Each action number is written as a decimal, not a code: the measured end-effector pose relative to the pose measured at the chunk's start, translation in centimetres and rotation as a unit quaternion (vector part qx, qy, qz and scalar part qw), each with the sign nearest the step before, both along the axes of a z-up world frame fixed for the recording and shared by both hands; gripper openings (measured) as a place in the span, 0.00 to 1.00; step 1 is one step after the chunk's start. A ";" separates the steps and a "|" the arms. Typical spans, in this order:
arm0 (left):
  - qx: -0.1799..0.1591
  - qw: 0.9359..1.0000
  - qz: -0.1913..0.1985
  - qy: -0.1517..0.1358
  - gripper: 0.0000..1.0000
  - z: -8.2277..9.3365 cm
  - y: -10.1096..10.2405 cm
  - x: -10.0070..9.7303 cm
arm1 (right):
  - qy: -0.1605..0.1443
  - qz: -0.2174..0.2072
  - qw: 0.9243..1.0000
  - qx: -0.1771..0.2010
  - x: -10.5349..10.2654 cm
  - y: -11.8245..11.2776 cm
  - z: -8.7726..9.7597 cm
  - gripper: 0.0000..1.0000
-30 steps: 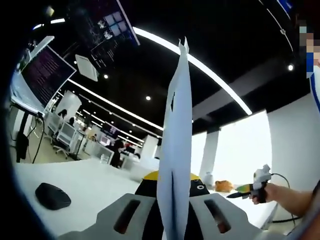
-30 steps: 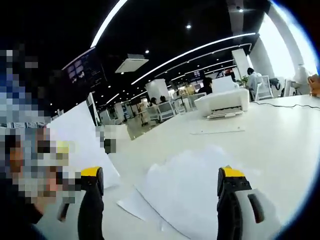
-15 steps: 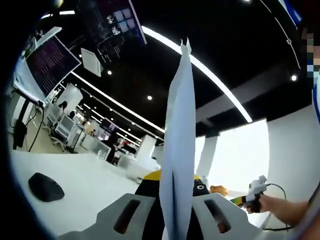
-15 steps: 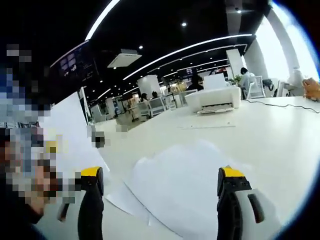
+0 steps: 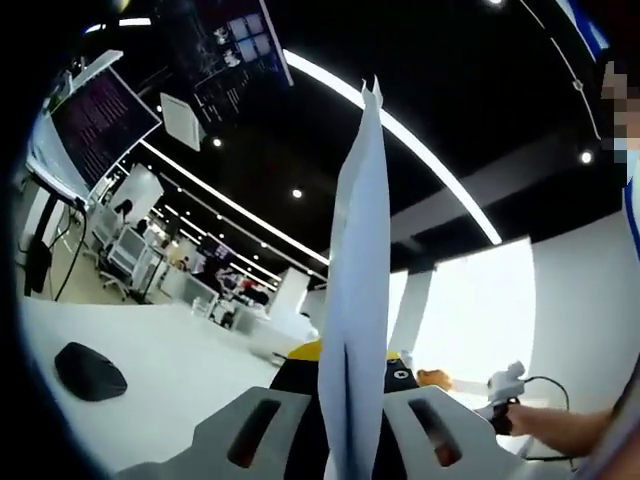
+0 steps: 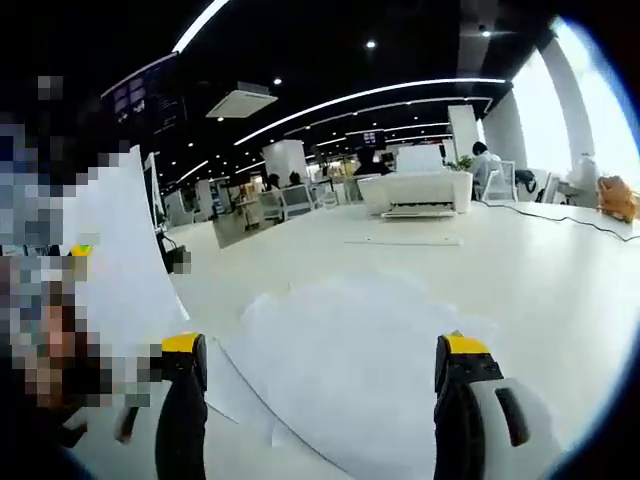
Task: Organize the stack of printing papers by aligning and flattening the scattered papers on the table
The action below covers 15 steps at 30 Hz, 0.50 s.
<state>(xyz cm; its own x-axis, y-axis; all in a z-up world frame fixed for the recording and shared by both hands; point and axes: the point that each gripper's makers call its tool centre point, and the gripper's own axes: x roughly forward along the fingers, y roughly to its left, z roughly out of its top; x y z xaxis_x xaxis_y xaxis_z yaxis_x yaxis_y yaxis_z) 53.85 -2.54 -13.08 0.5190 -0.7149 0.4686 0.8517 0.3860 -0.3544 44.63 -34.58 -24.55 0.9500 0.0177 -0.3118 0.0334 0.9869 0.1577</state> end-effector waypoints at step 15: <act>-0.004 1.000 -0.004 -0.002 0.06 0.3 -0.4 -0.4 | 0.011 -0.052 0.998 -0.045 -1.1 -0.8 -3.9 0.90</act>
<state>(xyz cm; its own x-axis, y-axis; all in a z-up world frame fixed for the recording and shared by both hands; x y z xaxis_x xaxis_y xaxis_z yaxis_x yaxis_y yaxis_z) 53.45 -2.96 -12.73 0.5107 -0.7157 0.4764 0.8565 0.3755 -0.3541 43.51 -35.34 -28.43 0.9380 -0.1098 -0.3289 0.1391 0.9880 0.0668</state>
